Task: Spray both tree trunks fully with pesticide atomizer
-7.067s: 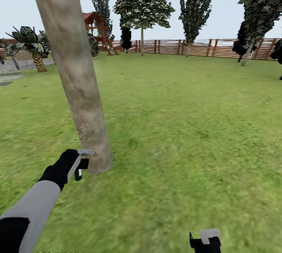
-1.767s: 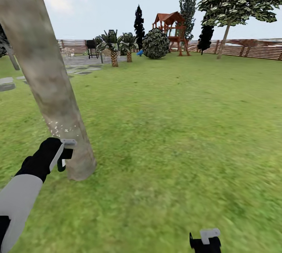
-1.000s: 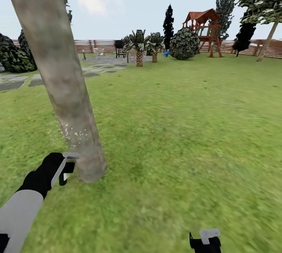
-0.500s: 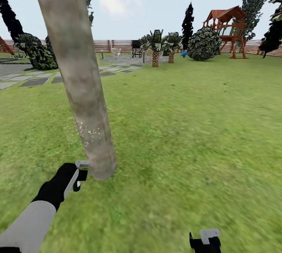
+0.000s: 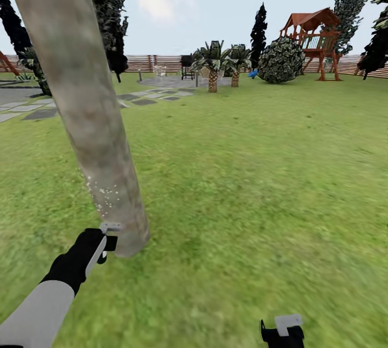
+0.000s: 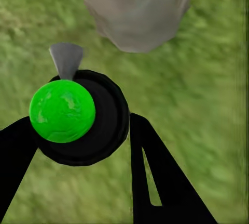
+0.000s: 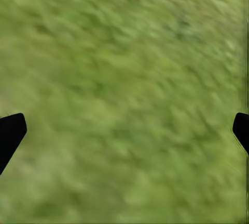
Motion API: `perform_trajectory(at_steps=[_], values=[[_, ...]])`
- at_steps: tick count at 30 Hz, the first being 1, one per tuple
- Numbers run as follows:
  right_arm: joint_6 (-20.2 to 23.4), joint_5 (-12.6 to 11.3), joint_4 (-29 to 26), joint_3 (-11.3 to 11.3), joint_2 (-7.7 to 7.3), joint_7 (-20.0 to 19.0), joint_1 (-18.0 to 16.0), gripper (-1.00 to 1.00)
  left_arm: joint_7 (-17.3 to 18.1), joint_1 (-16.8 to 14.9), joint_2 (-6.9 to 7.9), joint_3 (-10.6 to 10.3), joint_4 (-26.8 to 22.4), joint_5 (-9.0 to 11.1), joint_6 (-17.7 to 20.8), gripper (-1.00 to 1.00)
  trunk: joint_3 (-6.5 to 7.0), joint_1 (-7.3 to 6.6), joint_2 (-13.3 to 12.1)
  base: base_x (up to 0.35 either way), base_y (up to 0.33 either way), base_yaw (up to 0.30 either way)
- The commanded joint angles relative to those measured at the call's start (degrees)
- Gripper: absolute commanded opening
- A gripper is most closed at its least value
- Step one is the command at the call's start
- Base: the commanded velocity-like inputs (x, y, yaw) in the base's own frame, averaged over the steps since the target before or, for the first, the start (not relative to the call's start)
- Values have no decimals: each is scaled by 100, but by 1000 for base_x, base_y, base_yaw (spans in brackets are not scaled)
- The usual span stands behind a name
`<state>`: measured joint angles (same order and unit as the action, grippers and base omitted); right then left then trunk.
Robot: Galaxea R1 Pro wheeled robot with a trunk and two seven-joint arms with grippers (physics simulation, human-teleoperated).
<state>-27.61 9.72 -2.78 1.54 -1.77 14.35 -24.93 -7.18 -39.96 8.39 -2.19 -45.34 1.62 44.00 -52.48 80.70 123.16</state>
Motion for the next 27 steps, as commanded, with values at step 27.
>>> perform_trajectory(at_steps=[27], values=[[1,50,2,13,1,59,-3,100,-29,-3,14,8,-20,74,30,-100,-5,-1,2,64,-274,129]])
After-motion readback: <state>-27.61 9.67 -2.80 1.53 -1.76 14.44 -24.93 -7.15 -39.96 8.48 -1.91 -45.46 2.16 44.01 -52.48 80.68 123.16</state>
